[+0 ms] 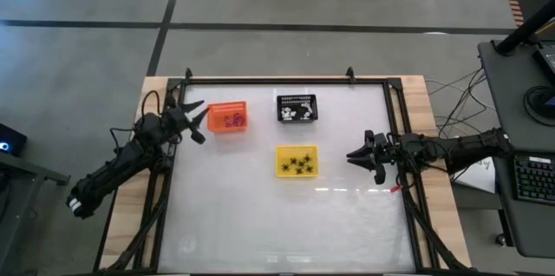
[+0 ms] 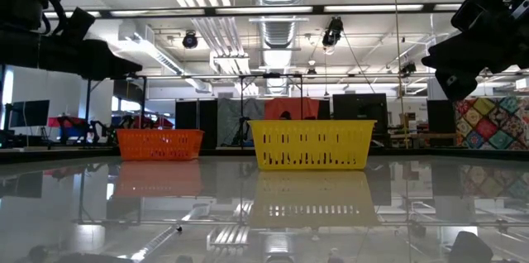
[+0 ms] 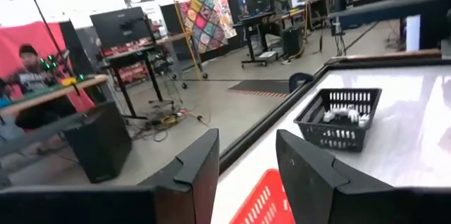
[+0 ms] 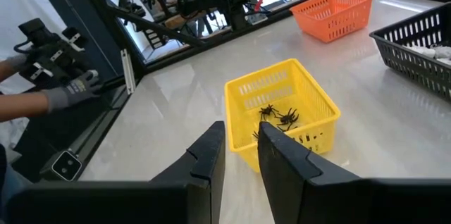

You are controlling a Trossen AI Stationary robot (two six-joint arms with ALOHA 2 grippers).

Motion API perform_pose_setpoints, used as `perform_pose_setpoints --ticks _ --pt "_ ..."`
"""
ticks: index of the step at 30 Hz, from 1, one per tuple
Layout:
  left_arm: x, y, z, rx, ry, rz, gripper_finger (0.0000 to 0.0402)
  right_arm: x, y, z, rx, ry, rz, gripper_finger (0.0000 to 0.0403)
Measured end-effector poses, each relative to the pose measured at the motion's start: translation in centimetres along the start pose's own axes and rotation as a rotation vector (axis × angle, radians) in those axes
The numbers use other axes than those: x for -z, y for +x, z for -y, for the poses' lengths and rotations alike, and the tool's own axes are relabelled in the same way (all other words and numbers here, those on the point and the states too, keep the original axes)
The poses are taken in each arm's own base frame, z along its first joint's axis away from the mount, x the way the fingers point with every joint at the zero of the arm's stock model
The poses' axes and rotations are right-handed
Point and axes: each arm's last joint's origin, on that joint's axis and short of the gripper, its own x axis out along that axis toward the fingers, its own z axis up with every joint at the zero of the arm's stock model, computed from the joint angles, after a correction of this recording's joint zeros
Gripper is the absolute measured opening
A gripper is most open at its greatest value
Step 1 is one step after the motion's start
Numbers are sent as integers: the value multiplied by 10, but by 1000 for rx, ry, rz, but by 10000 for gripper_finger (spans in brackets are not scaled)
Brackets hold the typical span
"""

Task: Sort Halloween decoration
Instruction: Return to Home Position

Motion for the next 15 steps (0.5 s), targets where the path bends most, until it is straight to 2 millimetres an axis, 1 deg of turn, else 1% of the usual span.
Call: perform_pose_setpoints --ticks 6,15 --pt "0 0 0 -1 87 -2 125 0 0 0 0 0 0 75" --pt "0 0 0 -2 79 -2 125 0 0 0 0 0 0 81"
